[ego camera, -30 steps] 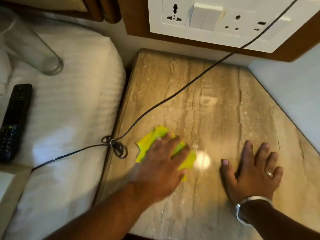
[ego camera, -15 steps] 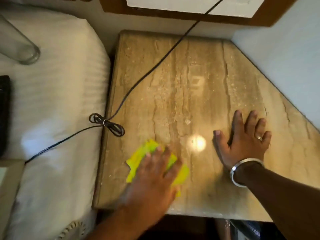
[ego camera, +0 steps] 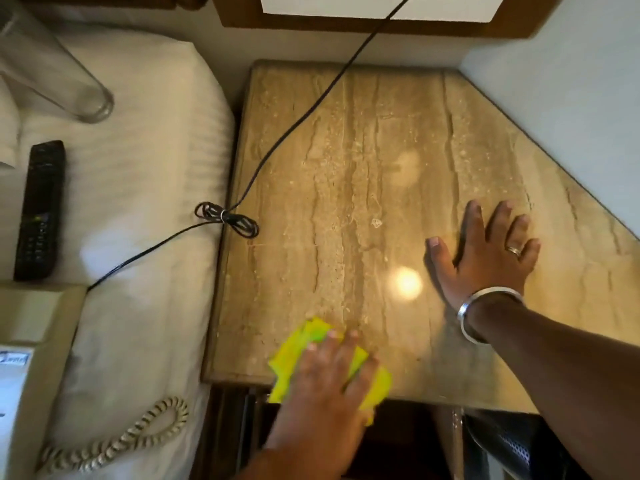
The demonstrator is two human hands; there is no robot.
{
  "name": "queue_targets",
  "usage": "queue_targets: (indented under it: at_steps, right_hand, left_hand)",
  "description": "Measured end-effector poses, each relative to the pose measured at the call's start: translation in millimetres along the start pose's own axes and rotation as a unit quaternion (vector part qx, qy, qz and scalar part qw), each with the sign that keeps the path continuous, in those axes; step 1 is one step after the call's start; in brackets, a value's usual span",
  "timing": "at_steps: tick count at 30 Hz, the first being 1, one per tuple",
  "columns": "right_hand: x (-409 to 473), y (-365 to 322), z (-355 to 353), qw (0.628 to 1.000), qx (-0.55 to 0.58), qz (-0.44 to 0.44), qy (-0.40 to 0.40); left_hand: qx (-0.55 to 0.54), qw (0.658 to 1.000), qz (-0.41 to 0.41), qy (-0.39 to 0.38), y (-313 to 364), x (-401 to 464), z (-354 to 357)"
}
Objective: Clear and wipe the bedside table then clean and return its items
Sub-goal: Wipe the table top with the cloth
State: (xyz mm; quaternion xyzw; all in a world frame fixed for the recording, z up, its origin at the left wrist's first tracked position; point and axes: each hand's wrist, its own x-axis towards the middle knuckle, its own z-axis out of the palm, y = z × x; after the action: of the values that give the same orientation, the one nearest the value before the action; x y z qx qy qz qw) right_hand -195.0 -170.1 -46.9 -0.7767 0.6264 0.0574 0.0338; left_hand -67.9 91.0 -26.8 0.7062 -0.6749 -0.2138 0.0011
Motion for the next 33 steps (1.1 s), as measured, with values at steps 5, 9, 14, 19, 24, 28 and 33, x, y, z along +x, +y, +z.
queue_targets:
  at_steps: [5, 9, 14, 19, 24, 28, 33]
  right_hand:
    - [1, 3, 1, 1.0, 0.02, -0.009, -0.003]
    - [1, 2, 1, 0.999, 0.03, -0.016, 0.005]
    - [-1, 2, -3, 1.0, 0.015, -0.009, -0.003]
    - [0, 1, -3, 1.0, 0.023, -0.009, -0.012]
    - [2, 3, 1, 0.999, 0.051, -0.008, 0.004]
    - [1, 2, 3, 0.999, 0.043, -0.01, 0.002]
    - [0, 2, 1, 1.0, 0.023, -0.004, -0.003]
  left_hand:
    - [0.047, 0.995, 0.065, 0.067, -9, 124, -33]
    - [-0.004, 0.982, -0.168, 0.087, -86, 121, -52]
    - [-0.046, 0.964, -0.244, 0.098, -78, -20, -15]
    - [0.04, 0.997, -0.02, 0.063, -17, 52, -14]
    - [0.023, 0.991, -0.11, 0.077, -46, 211, -70]
    - [0.029, 0.993, -0.091, 0.075, -40, 184, -58]
    - [0.073, 0.995, 0.071, 0.018, 11, 7, 9]
